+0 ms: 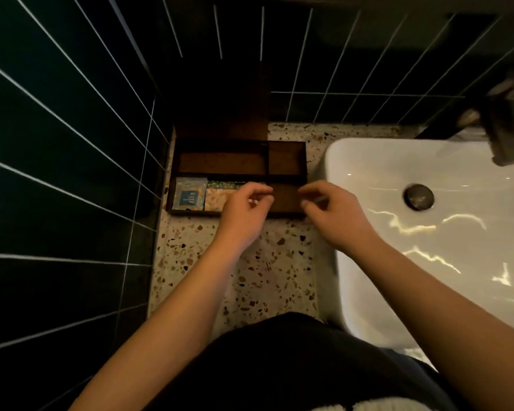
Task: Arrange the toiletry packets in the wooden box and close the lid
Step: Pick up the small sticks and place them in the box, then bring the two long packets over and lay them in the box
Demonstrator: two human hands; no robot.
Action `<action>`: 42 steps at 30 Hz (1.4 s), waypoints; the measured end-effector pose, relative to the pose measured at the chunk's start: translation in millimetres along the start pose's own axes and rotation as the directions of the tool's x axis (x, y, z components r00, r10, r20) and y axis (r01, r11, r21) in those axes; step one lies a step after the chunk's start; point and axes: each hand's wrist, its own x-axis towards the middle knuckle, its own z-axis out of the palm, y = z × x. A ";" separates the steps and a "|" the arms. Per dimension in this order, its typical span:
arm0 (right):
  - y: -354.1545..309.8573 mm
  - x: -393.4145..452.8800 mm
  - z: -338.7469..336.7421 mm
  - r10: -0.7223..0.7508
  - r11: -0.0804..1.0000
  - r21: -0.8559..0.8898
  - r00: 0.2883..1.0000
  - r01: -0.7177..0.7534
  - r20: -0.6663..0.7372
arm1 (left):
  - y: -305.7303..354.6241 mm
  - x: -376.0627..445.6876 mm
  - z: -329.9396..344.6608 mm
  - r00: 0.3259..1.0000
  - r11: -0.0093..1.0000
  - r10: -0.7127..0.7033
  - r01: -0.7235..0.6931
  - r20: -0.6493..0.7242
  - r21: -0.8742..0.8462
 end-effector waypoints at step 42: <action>594.1 -107.9 -426.7 0.569 0.817 0.200 0.813 -0.540 -0.127 | 189.6 -126.3 708.4 0.916 0.900 -0.151 -0.028 0.372 0.436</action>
